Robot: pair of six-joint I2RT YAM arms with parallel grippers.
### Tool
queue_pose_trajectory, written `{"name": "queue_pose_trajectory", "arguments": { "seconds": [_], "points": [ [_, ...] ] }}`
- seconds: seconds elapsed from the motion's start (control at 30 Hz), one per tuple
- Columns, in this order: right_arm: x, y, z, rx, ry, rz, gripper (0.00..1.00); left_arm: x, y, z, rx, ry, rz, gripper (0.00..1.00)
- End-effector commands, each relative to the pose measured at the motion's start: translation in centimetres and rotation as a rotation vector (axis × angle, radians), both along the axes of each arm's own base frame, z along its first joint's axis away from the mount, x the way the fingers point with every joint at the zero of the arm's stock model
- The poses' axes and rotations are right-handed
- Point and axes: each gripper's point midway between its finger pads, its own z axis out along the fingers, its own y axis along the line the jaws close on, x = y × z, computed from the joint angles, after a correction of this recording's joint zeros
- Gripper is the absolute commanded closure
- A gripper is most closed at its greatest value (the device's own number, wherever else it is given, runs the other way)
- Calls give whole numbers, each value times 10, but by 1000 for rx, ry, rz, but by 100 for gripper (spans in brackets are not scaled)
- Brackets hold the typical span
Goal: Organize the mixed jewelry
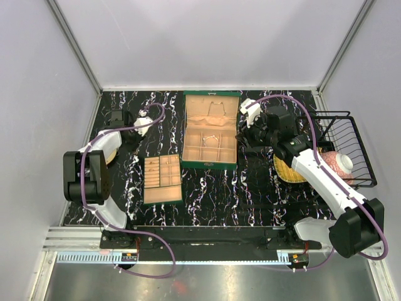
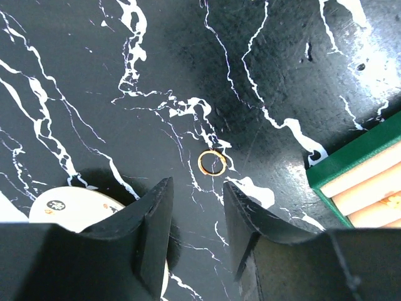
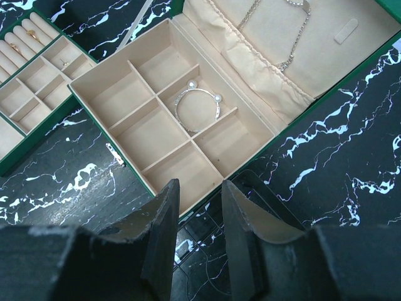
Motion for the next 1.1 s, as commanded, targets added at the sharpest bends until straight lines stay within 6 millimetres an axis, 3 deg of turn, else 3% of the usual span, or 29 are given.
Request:
{"name": "queue_pose_trajectory", "arguments": {
  "seconds": [0.0, 0.3, 1.07],
  "points": [
    [8, -1, 13, 10, -62, -6, 60, 0, -4, -1, -57, 51, -3, 59],
    [8, -1, 9, 6, -54, -4, 60, -8, -11, -15, -99, 136, -40, 65],
    [8, -1, 9, 3, -56, -6, 60, -1, -8, -23, -98, 159, -36, 69]
  ]
}}
